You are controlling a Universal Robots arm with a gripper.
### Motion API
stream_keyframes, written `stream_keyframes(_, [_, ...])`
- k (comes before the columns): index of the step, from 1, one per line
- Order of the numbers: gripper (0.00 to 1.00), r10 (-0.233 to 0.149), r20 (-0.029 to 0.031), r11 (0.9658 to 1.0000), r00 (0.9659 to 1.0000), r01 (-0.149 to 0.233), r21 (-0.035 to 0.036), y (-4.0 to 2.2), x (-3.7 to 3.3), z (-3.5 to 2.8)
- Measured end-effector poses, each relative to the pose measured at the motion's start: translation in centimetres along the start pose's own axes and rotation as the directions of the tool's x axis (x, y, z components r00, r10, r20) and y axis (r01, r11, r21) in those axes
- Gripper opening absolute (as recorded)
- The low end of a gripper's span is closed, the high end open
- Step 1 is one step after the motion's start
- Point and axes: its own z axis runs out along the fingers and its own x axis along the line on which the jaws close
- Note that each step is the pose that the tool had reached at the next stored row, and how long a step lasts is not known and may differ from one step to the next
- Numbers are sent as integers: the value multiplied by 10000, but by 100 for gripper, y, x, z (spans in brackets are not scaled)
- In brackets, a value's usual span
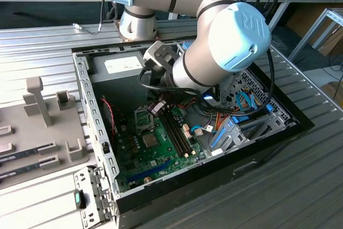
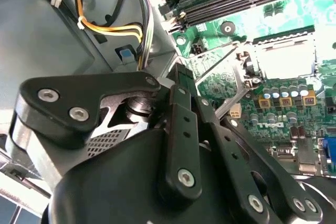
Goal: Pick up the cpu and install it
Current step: 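Close the cpu cover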
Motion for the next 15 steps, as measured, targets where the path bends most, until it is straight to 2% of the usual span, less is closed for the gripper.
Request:
stream_keyframes(9, [11,0,-3,10000,10000,0,6,-73,56,-57])
stream_keyframes(11, [11,0,-4,10000,10000,0,5,-110,84,-86])
stream_keyframes(15, [11,0,-4,10000,10000,0,5,-147,114,-112])
